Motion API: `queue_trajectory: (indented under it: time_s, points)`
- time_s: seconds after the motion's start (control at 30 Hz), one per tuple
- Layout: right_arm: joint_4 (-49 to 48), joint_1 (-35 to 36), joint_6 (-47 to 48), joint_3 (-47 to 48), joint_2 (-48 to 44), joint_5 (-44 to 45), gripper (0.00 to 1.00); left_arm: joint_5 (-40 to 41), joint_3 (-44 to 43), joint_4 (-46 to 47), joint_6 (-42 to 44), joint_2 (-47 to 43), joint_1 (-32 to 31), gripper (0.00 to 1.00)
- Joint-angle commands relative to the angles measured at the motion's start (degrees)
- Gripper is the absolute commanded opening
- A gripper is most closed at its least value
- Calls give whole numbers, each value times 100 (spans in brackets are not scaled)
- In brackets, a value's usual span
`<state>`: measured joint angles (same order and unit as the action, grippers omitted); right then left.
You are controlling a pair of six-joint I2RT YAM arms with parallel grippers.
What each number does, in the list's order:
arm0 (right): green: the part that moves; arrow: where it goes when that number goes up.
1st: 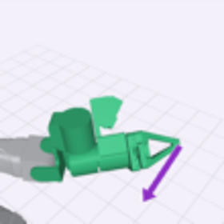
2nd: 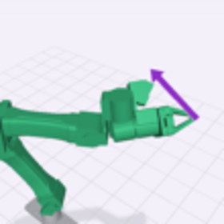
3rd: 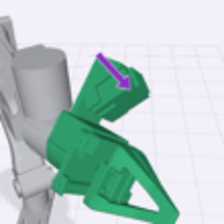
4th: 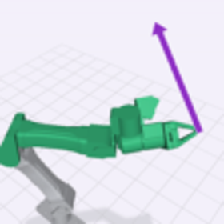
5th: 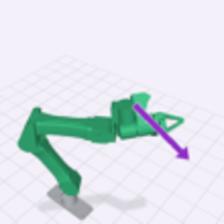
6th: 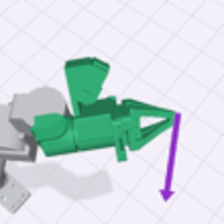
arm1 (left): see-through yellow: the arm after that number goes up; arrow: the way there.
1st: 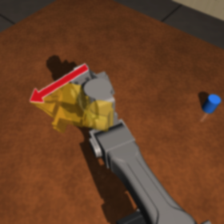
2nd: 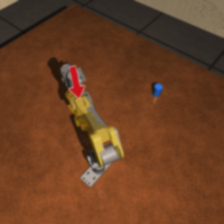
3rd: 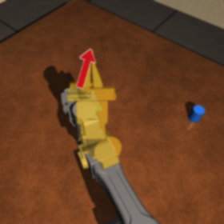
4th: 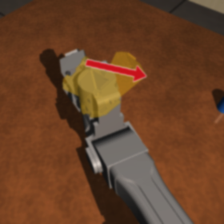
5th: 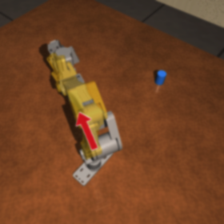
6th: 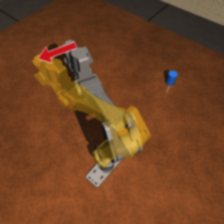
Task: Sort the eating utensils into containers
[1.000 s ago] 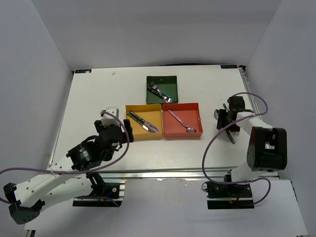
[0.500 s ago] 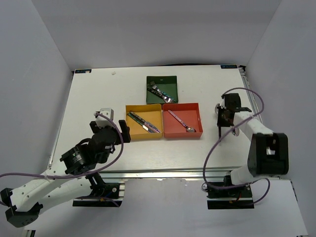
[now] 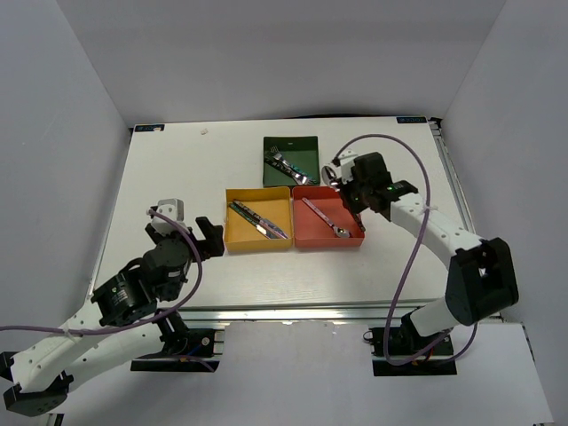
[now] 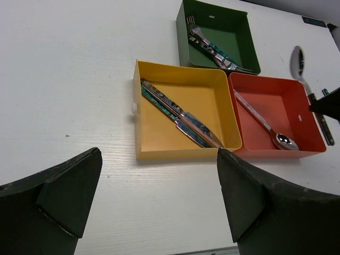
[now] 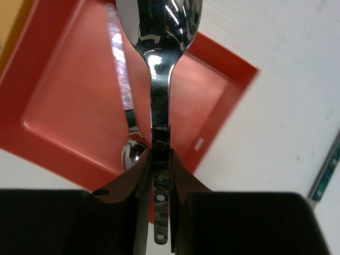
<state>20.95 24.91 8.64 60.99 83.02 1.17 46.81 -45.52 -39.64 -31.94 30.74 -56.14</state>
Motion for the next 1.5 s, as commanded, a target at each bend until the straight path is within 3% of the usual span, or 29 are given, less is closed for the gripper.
queue_trajectory:
  time_s: [0.0, 0.13, 0.2, 0.3, 0.43, 0.5, 0.6, 0.7, 0.77, 0.8, 0.83, 0.87, 1.0, 1.07, 1.3, 1.33, 1.43, 1.47]
  points:
    - [-74, 321, 716, 501, 257, -319, 0, 83, 34, 88, 4, -68, 7, 98]
    - [-47, 418, 902, 729, 565, -416, 2, 127, 34, 70, -22, -86, 7, 98]
    - [5, 445, 911, 826, 784, -363, 7, 144, 34, 53, -31, -77, 7, 98]
    - [198, 436, 902, 1002, 943, -214, 29, 180, 25, 35, -49, -77, 7, 98]
    - [208, 427, 972, 784, 698, -196, 43, 215, 25, 17, -66, -156, 7, 98]
    - [243, 419, 1060, 695, 479, -301, 60, 215, 34, 35, -58, -235, 7, 98]
    - [156, 244, 894, 520, 180, -266, 64, 206, 34, 35, -58, -341, 7, 98]
    - [-405, -713, 122, 317, -190, -599, 68, 372, 25, -79, -197, -499, 7, 98]
    - [-618, -1931, -895, 273, 63, -836, 69, 819, -27, -394, -530, -517, 7, 98]
    - [-758, -2633, -1248, 264, 317, -1220, 73, 987, -80, -517, -637, -482, 7, 98]
    - [-1029, -2779, -1364, 142, 546, -1268, 85, 1049, -98, -580, -681, -464, 7, 98]
    - [-1014, -2798, -1331, 228, 827, -1112, 89, 1076, -106, -598, -673, -455, 7, 98]
    - [258, -3035, -552, 1615, 2207, 83, 88, 1059, -107, -589, -682, -525, 7, 98]
    - [558, -3184, -303, 1950, 2559, 146, 83, 945, -80, -475, -550, -630, 7, 98]
    - [1104, -3203, -21, 1935, 3308, 392, 67, 690, -36, -317, -374, -569, 7, 98]
    - [1061, -3203, -12, 1821, 3334, 506, 54, 646, -27, -264, -313, -552, 7, 98]
    - [1016, -3211, -82, 1495, 3431, 551, 28, 514, -19, -202, -251, -455, 7, 98]
    - [1025, -3194, -126, 1442, 3457, 560, 13, 496, -19, -194, -225, -438, 7, 98]
